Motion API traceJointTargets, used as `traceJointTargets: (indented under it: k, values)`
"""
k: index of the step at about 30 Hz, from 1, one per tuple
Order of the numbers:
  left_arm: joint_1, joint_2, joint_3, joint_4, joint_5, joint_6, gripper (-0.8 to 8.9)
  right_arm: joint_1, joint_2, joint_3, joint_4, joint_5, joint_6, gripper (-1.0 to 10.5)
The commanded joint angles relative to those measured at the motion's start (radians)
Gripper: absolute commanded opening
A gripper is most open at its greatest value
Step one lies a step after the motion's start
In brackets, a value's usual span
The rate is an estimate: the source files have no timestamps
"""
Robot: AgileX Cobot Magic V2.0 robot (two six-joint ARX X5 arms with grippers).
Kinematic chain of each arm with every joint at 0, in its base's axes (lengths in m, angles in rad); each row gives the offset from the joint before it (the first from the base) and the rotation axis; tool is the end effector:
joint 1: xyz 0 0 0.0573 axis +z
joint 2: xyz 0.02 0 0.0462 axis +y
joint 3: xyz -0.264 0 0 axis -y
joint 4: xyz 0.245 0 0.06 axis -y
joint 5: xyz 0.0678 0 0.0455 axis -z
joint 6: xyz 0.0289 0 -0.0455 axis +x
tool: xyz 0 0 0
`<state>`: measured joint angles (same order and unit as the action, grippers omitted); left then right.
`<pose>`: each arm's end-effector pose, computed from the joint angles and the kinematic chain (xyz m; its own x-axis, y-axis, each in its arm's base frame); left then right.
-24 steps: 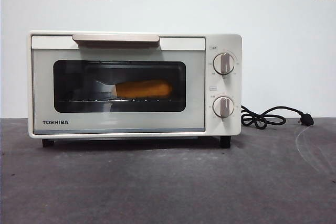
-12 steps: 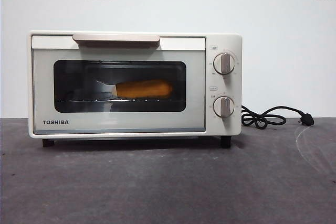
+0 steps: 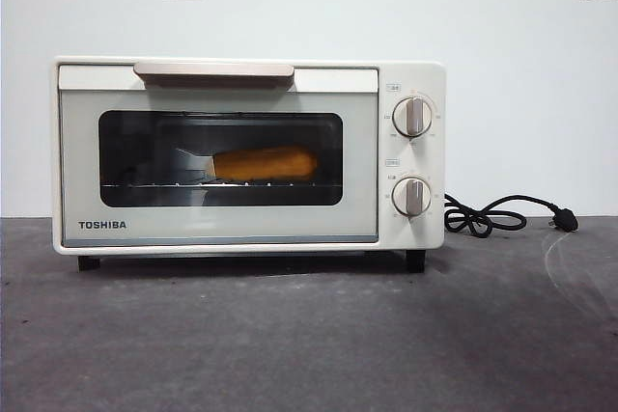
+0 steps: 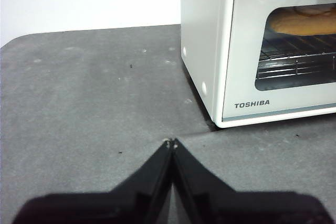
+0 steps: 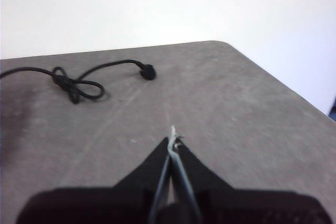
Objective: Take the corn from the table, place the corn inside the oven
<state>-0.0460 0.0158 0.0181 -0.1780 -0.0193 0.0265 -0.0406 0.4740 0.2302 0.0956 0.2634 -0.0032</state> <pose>0.0960 -0.0039 0.1513 0.9843 -0.0260 -0.1748 0.0316 0.9991 0.0295 0.1316 -0.0129 0.2090 0.9436 -0.2989 -0.1426 0.2960 0.9543 -0.0416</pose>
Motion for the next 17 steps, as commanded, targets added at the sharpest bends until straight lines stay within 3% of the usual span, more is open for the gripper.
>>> traceJointTargets:
  k: [1, 10, 15, 17]
  values:
    - [0.003, 0.000, -0.008, 0.011, 0.000, 0.011, -0.03, -0.001, -0.059, -0.063, 0.009, 0.018, -0.018, 0.0]
    - [0.003, 0.000, -0.008, 0.011, 0.000, 0.011, -0.03, -0.001, -0.282, -0.206, -0.055, 0.013, -0.024, 0.0]
    - [0.003, 0.000, -0.008, 0.011, 0.000, 0.011, -0.03, -0.001, -0.373, -0.216, -0.269, 0.012, -0.022, 0.0]
    - [0.003, 0.000, -0.007, 0.011, 0.000, 0.011, -0.03, -0.002, -0.394, -0.215, -0.274, -0.021, -0.023, 0.0]
